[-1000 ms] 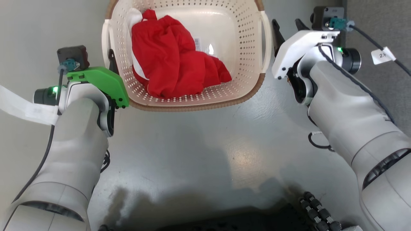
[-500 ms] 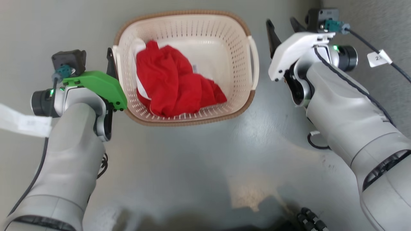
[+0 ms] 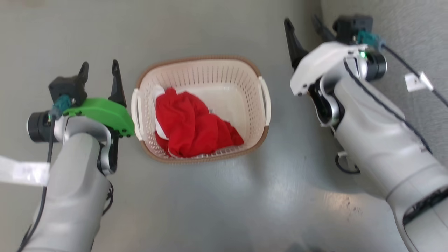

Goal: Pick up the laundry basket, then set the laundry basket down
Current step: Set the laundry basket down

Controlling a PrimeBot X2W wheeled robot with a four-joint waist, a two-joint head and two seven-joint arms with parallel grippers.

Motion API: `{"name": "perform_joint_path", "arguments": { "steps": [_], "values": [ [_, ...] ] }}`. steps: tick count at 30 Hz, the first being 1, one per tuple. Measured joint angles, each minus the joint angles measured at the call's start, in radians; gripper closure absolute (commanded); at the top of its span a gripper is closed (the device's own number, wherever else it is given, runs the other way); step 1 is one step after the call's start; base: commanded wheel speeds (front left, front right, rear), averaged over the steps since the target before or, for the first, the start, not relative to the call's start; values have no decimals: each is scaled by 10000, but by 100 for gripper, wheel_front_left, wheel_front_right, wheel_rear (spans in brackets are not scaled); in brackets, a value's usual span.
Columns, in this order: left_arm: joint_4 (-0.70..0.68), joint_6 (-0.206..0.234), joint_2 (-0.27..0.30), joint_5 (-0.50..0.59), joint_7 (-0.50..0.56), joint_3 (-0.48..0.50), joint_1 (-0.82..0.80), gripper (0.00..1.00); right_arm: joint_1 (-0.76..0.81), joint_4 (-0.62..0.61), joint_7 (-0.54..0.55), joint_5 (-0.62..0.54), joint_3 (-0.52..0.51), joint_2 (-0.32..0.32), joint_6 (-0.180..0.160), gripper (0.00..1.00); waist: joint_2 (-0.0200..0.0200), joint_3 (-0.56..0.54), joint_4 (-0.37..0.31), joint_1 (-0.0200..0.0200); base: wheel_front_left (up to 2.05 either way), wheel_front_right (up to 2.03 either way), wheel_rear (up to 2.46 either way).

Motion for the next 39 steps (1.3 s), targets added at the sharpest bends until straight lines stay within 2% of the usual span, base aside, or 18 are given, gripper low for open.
{"name": "perform_joint_path", "arguments": {
  "steps": [9, 25, 32, 39],
  "values": [
    [-1787, 117, -29, 639, 0, 721, 1710, 0, 1835, -1421, 0, -892, -1120, -219, -82, 0, 0, -1281, -31, 0, 0, 0, 0],
    [-3912, 182, -138, 1348, 0, 1490, 5038, 0, 5203, -3574, 0, -2336, -2644, -368, -90, 0, 0, -3521, 32, -1, 0, 0, 0],
    [-4803, 209, -263, 1732, 0, 1755, 6209, 0, 6618, -4253, 2, -2780, -3369, -376, -90, 0, 0, -4206, 74, 0, 0, 0, 0],
    [-5405, 219, -330, 1824, 0, 2171, 7156, 0, 7671, -4936, 2, -3196, -3894, -104, -90, 0, 0, -4566, 96, 0, 0, 0, 0]
  ]
}}
